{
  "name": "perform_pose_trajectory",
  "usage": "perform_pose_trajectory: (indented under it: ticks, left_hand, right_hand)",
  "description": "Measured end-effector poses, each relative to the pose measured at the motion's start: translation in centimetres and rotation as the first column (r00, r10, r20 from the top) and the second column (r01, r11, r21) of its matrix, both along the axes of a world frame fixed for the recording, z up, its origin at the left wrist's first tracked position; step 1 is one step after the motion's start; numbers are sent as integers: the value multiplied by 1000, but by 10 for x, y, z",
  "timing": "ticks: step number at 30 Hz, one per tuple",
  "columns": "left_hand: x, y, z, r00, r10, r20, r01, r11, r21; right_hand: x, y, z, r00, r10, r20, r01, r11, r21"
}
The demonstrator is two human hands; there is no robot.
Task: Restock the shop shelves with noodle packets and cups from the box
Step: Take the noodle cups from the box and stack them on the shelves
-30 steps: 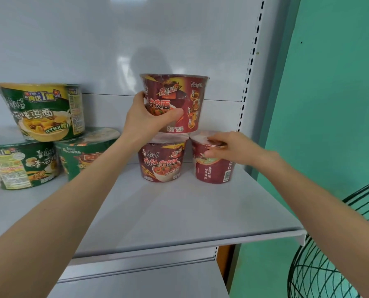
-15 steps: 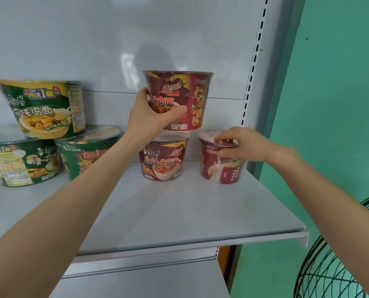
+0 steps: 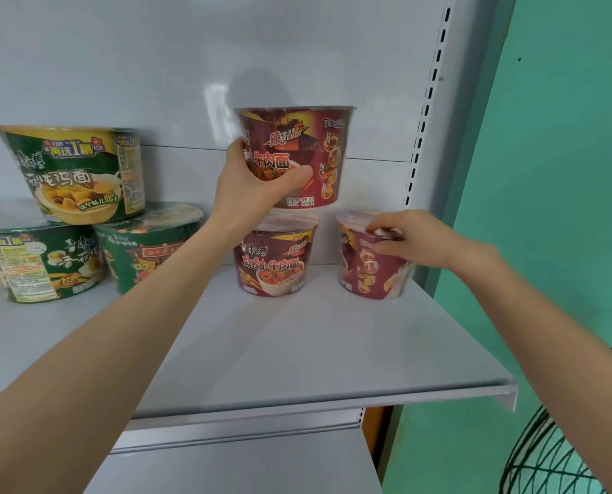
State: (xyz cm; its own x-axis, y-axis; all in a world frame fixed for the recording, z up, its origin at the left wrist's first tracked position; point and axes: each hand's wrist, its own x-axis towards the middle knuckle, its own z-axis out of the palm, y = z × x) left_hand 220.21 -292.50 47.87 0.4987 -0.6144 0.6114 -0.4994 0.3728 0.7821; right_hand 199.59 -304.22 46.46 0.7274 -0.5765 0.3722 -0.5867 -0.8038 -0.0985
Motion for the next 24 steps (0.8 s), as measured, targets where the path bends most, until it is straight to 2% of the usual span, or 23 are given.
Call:
perform_pose_trajectory:
  ticks: [3,6,9,11,14,18,24]
  left_hand:
    - [1,0,-1,1000,0,-8,0,1000,-10]
    - [1,-1,-1,1000,-4,-12,4,1000,-14]
    - [-1,-1,-1,1000,-11,-8,11,1000,-18]
    - [-2,0,0,1000,-13,-3,13,1000,-17]
    - [-1,0,-1,1000,-18,-7,18,1000,-19]
    - [-3,-1,-1,1000,-14,-2,14,1000,-14]
    - [-2,-1,0,1000,-6,1,6,1000,-13]
  right_hand:
    - [-13,-4,8,999,51,1,-50,981,185]
    - [-7,0,7,998,29,53,-43,958,282]
    - [6,6,1,994,-30,102,8,978,210]
    - [8,7,-2,993,-6,117,-14,985,174]
    - [2,6,0,993,51,104,-68,984,166]
    - [-5,0,3,998,45,41,-52,985,166]
    - [-1,-6,-3,995,39,88,-53,984,168]
